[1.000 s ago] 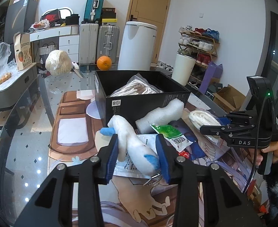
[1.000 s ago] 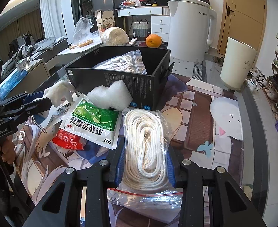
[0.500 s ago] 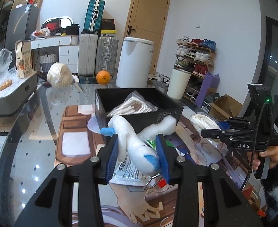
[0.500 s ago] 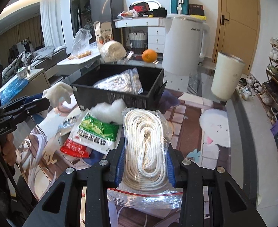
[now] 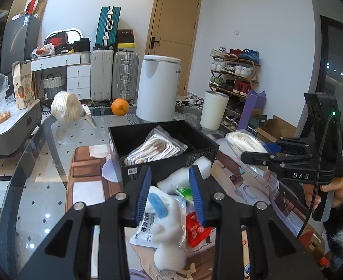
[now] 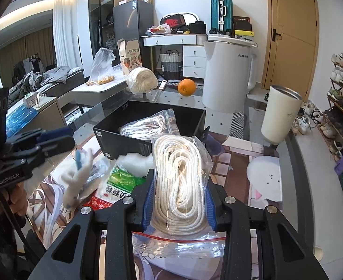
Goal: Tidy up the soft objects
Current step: 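Lift the bagged rope and plush toy toward the black bin with both grippers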
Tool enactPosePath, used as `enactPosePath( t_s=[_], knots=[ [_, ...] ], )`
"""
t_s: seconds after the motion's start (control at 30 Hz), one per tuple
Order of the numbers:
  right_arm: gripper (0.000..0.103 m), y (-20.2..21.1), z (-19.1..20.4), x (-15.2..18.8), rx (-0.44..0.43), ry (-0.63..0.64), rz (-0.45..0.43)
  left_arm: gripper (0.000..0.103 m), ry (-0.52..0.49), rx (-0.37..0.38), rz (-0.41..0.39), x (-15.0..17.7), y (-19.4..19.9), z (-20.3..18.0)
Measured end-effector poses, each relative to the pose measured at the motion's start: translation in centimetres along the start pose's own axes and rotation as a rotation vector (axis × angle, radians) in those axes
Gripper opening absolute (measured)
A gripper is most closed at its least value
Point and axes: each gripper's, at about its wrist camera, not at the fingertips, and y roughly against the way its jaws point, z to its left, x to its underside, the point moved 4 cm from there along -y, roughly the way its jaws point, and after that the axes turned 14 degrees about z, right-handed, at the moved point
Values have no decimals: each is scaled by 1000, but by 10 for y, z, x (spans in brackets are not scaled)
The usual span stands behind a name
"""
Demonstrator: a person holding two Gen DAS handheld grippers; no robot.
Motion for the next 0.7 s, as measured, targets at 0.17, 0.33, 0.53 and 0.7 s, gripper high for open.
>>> enactPosePath(
  t_s=[0.17,0.33,0.53,0.7],
  knots=[
    [37,-3,0,5,-9,-4,9,41,22,-15,86,20,-13,6],
    [37,-4,0,6,-13,-8,12,59,36,-25,166,42,-22,6],
    [37,-6,2,7,-18,-3,17,57,37,-51,255,52,-41,5],
    [37,-8,2,7,-20,-4,18,32,14,-35,252,53,-41,1]
  ],
)
